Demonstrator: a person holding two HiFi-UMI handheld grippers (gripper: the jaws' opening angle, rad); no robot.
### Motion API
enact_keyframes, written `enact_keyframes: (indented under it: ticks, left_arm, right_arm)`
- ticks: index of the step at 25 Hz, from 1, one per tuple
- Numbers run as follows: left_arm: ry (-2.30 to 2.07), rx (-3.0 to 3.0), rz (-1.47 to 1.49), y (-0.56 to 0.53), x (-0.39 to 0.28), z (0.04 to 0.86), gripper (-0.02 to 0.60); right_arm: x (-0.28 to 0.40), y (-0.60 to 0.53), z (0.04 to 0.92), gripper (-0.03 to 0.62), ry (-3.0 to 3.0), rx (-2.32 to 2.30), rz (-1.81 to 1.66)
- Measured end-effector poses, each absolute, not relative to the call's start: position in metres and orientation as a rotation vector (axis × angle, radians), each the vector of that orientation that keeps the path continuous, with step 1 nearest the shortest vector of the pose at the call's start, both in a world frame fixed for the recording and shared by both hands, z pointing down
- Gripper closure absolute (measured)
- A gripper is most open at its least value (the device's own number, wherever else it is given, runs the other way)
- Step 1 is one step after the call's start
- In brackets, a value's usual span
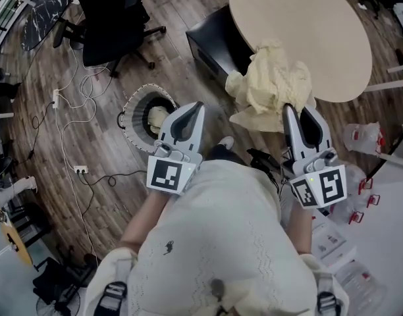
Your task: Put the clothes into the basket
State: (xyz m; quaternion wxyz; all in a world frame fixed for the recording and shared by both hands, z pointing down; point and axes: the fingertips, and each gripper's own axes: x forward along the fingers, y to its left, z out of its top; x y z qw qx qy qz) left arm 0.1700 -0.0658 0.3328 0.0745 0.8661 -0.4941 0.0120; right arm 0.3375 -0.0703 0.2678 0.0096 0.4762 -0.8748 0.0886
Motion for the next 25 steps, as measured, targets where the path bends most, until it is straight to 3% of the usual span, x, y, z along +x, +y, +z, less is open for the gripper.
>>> enact_keyframes:
  ticks: [13, 25]
  left_arm:
    - [-1.555, 2.538, 0.073, -0.042, 0.078, 0.334, 0.561]
    - [-1.546, 2.536, 0.036, -0.022, 0.052, 0.334, 0.561]
  right_arm:
    - [0.258, -0.055, 0.257, 0.516, -2.736, 1.477, 0.256]
    - [0.223, -0.035, 0.261, 0.516, -2.732, 1.430, 0.272]
